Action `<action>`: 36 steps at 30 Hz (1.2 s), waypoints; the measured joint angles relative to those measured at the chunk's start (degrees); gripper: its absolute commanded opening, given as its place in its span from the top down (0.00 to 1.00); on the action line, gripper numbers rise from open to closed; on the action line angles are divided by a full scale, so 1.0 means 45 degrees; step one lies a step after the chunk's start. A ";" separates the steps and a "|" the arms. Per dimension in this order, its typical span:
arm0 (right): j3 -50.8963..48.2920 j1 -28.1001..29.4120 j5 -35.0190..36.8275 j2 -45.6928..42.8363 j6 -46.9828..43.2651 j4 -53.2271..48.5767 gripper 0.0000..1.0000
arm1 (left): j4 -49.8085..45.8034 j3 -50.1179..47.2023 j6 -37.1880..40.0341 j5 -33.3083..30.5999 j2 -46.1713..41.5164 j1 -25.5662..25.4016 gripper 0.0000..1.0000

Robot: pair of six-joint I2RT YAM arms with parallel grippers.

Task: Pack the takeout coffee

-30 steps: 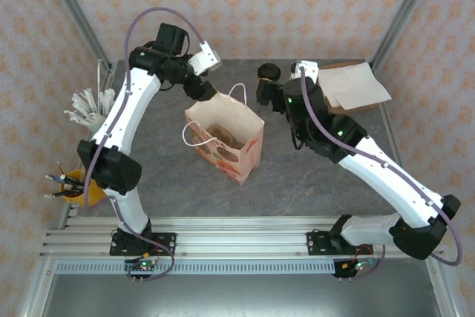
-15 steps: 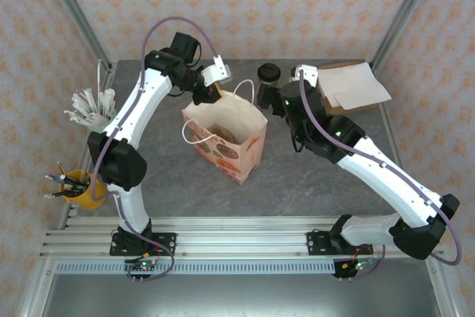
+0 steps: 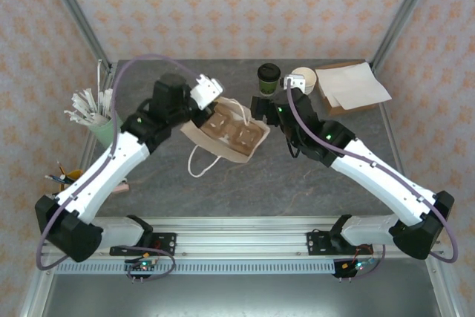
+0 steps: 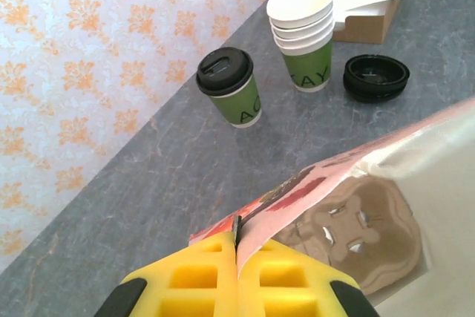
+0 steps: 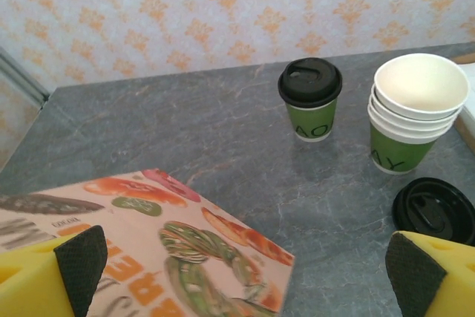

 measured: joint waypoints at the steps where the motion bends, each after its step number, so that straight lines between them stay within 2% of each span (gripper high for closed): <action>1: -0.0243 0.0000 -0.0160 -0.0039 -0.0146 0.0151 0.01 | 0.0423 -0.0593 -0.0340 -0.0665 -0.0291 -0.0418 1.00; 4: -0.1093 0.0000 -0.0461 -0.0194 -0.0466 0.0617 0.00 | 0.1413 -0.2268 -0.1302 -0.2404 -0.1035 -0.1253 1.00; 9: -0.2259 0.0000 -0.0534 -0.0743 -0.0831 0.1447 0.00 | 0.2492 -0.3385 -0.2399 -0.4493 -0.1826 -0.1841 1.00; 14: -0.3808 0.0015 -0.1224 -0.2584 -0.1758 0.2973 0.01 | 0.3560 -0.4313 -0.3060 -0.6343 -0.2676 -0.2856 1.00; 18: -0.4493 0.0107 -0.1700 -0.3327 -0.2312 0.3424 0.01 | 0.3798 -0.4367 -0.3920 -0.7135 -0.2599 -0.3016 1.00; 22: -0.4784 0.0583 -0.2016 -0.3147 -0.3084 0.3415 0.01 | 0.4211 -0.4726 -0.4522 -0.8034 -0.2603 -0.3206 1.00; 26: -0.5197 0.1409 -0.2045 -0.2652 -0.3793 0.3371 0.00 | 0.5207 -0.5615 -0.4512 -0.8937 -0.2603 -0.3959 1.00; 30: -0.5877 0.2030 -0.1525 -0.2302 -0.4221 0.3055 0.06 | 0.5790 -0.6091 -0.4624 -0.9267 -0.2628 -0.4206 1.00; 36: -0.6868 0.2365 -0.0432 -0.2637 -0.4551 0.2832 0.06 | 0.5566 -0.6314 -0.4906 -0.9190 -0.3060 -0.4197 1.00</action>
